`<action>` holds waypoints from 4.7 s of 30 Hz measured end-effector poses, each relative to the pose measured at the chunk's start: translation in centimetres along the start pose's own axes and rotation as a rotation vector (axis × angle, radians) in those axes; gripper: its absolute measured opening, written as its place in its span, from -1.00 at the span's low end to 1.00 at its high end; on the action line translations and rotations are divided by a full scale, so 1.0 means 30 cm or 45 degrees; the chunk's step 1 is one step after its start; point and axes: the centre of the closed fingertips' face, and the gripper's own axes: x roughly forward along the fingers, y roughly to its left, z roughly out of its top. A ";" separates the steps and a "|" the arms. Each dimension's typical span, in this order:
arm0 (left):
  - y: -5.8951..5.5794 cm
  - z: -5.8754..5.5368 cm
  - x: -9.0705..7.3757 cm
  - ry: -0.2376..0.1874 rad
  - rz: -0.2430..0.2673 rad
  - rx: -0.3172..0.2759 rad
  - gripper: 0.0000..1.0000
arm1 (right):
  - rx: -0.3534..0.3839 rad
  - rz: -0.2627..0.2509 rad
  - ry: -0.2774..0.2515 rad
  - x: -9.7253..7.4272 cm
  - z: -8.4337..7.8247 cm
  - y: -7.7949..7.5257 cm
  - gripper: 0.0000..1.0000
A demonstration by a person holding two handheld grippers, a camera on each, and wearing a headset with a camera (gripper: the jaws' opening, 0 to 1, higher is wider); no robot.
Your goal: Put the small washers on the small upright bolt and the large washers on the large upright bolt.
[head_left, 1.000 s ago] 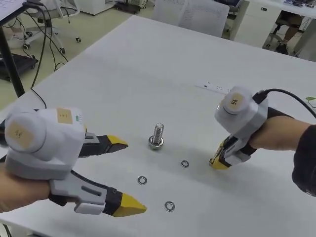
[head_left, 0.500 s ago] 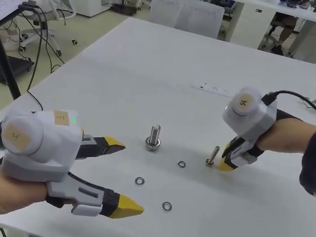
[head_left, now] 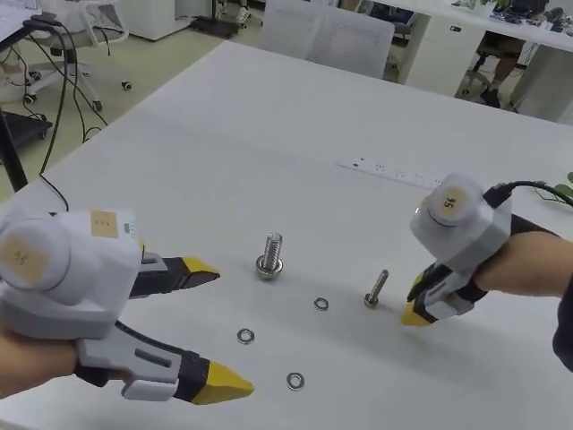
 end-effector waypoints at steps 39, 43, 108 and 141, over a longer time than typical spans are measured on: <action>-0.008 0.004 -0.022 -0.014 0.015 0.010 0.56 | -0.124 0.087 -0.055 0.022 0.108 0.239 -0.54; -0.008 0.005 -0.023 -0.014 0.016 0.011 0.56 | -0.151 0.087 -0.064 0.023 0.153 0.237 -0.54; 0.021 0.002 -0.015 -0.026 0.037 -0.023 0.54 | -0.266 0.112 0.008 0.140 0.321 0.117 -0.70; 0.013 0.005 -0.010 -0.021 0.026 -0.013 0.53 | -0.234 0.101 0.015 0.105 0.259 0.152 -0.73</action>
